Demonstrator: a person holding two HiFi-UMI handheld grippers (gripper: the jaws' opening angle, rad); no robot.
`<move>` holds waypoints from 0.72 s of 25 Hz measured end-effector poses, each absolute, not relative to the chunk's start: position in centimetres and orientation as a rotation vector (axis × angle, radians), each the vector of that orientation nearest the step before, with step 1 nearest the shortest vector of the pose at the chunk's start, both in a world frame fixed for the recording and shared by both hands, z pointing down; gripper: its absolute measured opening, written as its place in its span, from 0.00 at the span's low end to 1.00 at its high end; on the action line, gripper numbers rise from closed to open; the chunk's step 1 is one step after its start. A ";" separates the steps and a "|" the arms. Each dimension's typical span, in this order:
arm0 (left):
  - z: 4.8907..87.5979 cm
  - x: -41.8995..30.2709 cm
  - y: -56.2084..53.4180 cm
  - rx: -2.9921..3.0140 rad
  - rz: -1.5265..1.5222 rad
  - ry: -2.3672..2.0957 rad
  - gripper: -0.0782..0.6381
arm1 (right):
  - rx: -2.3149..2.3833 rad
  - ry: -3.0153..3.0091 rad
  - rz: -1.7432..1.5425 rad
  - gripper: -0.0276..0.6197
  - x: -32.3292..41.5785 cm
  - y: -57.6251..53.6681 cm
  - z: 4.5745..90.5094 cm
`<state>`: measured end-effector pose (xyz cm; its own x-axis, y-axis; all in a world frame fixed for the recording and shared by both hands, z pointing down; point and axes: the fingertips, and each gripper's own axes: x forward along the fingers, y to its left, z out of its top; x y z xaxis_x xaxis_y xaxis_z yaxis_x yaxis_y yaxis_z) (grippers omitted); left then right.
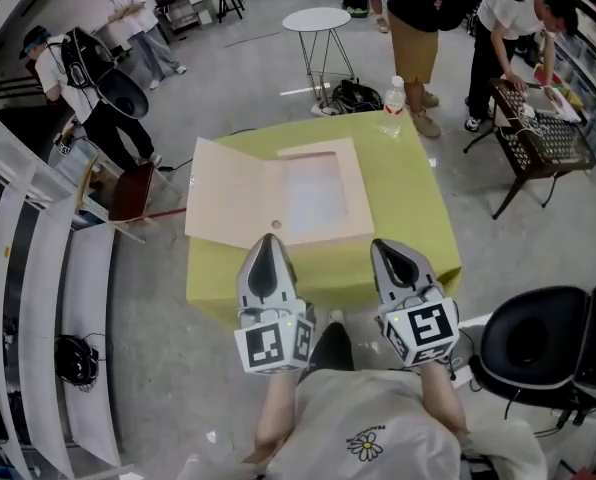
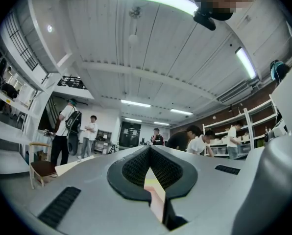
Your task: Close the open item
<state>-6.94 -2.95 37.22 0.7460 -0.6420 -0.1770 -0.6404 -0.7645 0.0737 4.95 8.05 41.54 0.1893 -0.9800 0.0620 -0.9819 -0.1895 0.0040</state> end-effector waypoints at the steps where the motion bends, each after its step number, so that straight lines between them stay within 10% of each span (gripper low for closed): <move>1: 37.3 -6.1 -4.4 2.921 -0.318 -1.071 0.13 | 2.386 -1.969 0.078 0.06 5.6 6.5 41.8; 18: 36.0 3.7 -20.2 2.949 -0.266 -0.979 0.13 | 2.419 -1.899 -0.017 0.06 14.3 -9.0 37.1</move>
<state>3.65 -20.21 35.95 0.7885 -0.5954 -0.1542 -0.5915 -0.8028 0.0753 14.28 -9.00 37.06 0.2383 -0.9707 0.0319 -0.9699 -0.2361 0.0587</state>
